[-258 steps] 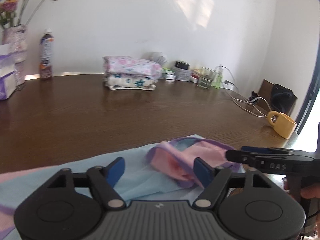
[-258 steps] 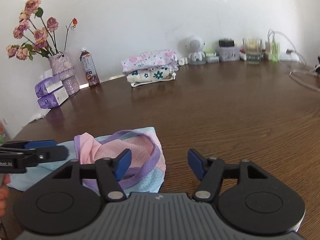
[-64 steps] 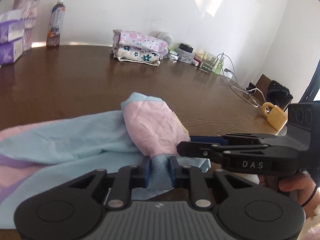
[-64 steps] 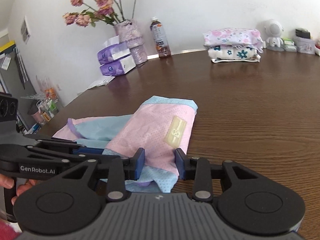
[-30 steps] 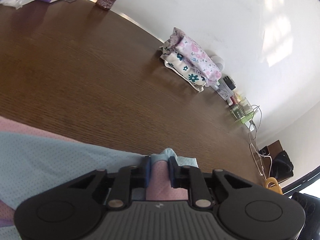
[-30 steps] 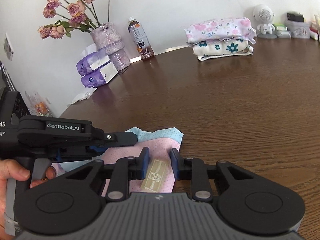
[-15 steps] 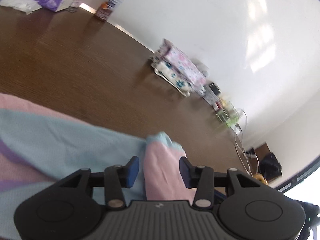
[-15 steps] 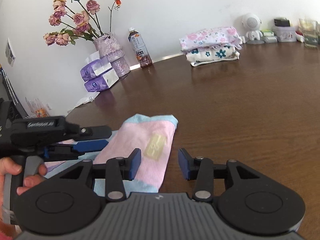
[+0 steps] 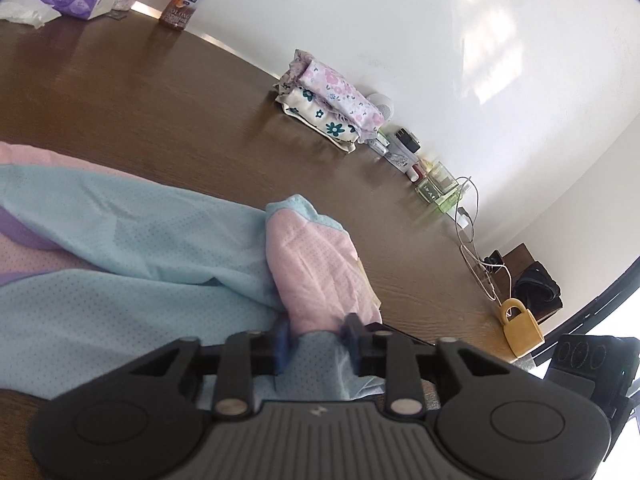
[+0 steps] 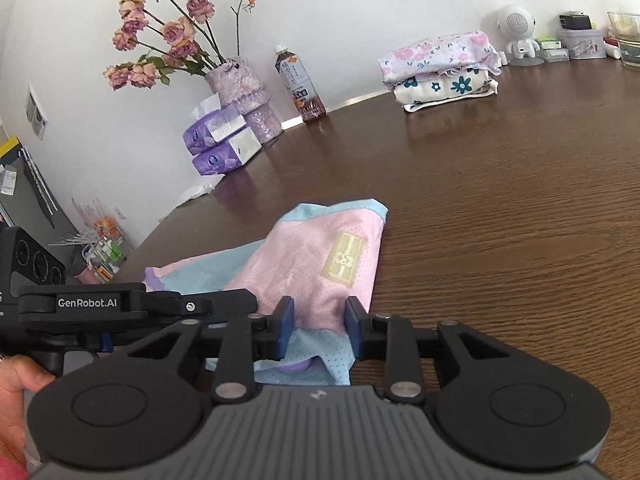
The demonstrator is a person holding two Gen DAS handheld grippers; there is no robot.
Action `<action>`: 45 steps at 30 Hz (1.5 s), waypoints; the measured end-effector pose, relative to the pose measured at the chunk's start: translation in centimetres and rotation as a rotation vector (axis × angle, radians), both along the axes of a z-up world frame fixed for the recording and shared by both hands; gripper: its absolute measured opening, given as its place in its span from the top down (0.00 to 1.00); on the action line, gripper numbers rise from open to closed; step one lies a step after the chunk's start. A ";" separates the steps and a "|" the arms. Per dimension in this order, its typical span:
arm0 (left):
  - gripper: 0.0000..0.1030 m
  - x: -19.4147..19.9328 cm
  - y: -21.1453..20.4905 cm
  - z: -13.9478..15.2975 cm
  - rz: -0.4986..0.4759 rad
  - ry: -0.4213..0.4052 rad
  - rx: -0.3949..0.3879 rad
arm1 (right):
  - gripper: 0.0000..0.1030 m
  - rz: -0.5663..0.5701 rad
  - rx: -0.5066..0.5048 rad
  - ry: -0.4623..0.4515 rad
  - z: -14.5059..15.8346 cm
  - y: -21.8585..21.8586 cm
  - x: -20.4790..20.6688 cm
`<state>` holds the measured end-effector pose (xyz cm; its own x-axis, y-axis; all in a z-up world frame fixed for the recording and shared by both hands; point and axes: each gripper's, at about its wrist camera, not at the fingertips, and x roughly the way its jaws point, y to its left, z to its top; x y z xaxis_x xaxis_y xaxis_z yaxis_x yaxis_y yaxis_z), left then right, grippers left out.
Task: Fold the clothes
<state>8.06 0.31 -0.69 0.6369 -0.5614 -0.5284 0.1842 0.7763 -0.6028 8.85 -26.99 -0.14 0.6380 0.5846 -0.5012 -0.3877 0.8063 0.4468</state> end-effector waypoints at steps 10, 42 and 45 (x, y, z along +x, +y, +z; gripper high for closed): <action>0.60 -2.6 -0.3 1.0 -0.019 -0.043 0.045 | 0.66 -0.009 0.012 0.013 0.3 -1.1 -1.4; 0.88 0.7 -0.5 -0.5 -0.019 0.026 0.005 | 0.78 -0.039 0.018 0.004 -0.8 0.0 0.7; 0.76 0.6 0.1 -0.4 -0.012 0.023 -0.018 | 0.65 -0.043 0.053 0.005 -0.5 -0.8 0.3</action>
